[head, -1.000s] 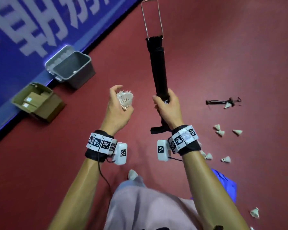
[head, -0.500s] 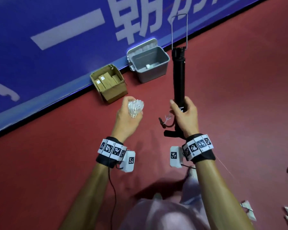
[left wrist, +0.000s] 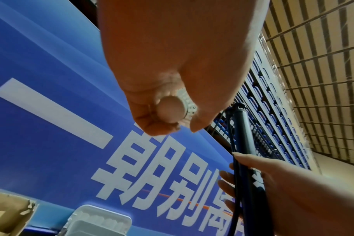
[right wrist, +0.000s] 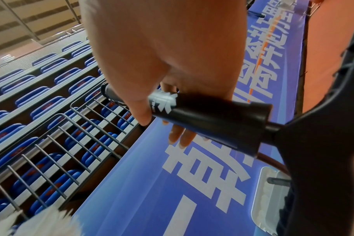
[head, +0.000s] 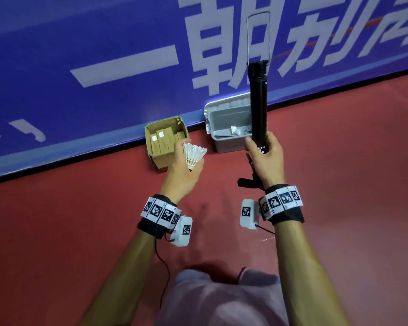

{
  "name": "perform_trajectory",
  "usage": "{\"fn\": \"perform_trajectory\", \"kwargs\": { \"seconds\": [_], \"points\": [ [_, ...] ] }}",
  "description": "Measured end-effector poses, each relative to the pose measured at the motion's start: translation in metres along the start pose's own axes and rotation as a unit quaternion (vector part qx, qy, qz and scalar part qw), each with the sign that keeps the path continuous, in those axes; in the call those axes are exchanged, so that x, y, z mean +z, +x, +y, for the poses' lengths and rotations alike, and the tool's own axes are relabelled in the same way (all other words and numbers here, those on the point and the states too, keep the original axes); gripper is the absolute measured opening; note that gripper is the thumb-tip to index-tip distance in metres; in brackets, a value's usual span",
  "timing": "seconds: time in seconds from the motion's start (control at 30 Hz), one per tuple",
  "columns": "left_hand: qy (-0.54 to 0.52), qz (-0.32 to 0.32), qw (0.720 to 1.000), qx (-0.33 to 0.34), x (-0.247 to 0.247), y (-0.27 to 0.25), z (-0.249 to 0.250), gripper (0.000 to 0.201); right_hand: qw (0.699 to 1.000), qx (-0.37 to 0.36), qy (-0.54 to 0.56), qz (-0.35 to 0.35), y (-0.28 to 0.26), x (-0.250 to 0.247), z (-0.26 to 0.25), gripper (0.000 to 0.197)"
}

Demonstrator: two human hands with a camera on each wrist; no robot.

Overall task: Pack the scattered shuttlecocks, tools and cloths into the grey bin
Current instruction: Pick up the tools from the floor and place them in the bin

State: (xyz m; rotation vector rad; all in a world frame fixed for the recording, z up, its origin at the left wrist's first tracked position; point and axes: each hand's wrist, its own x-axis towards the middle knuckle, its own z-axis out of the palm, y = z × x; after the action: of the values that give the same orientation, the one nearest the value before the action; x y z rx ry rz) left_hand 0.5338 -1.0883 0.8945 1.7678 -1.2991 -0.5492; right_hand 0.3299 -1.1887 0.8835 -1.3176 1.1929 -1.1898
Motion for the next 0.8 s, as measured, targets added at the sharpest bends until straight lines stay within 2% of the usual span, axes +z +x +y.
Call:
{"fn": "perform_trajectory", "kwargs": {
  "seconds": [0.1, 0.2, 0.27, 0.37, 0.43, 0.53, 0.67, 0.8],
  "points": [
    [0.007, 0.019, 0.999, -0.044, 0.006, 0.038, 0.008, 0.062, 1.000, -0.004, -0.022, -0.011, 0.058, 0.004, 0.003, 0.015],
    [0.014, 0.024, 0.996, -0.089, 0.006, 0.080, 0.009, 0.070, 0.998, 0.059, -0.017, -0.035, 0.108, 0.018, 0.017, 0.023],
    [0.021, 0.033, 0.993, -0.107, 0.009, 0.111, 0.001, 0.062, 0.994, 0.097, -0.005, -0.050, 0.143, 0.030, 0.029, 0.034],
    [0.036, 0.049, 0.991, -0.116, 0.018, 0.170, -0.021, 0.040, 0.993, 0.094, -0.002, -0.074, 0.205, 0.047, 0.046, 0.027],
    [0.032, 0.044, 0.991, -0.123, 0.026, 0.208, -0.035, 0.039, 0.992, 0.079, -0.024, -0.090, 0.241, 0.054, 0.055, 0.024],
    [0.031, 0.023, 0.992, -0.117, 0.044, 0.278, -0.059, 0.048, 0.991, 0.050, -0.069, -0.107, 0.304, 0.064, 0.060, 0.022],
    [0.026, -0.047, 0.993, -0.108, 0.072, 0.392, -0.080, 0.054, 0.980, 0.026, -0.148, -0.128, 0.403, 0.067, 0.057, 0.025],
    [0.052, -0.123, 0.989, -0.068, 0.099, 0.498, -0.071, 0.047, 0.973, 0.016, -0.182, -0.139, 0.484, 0.049, 0.058, 0.031]
  ]
}}
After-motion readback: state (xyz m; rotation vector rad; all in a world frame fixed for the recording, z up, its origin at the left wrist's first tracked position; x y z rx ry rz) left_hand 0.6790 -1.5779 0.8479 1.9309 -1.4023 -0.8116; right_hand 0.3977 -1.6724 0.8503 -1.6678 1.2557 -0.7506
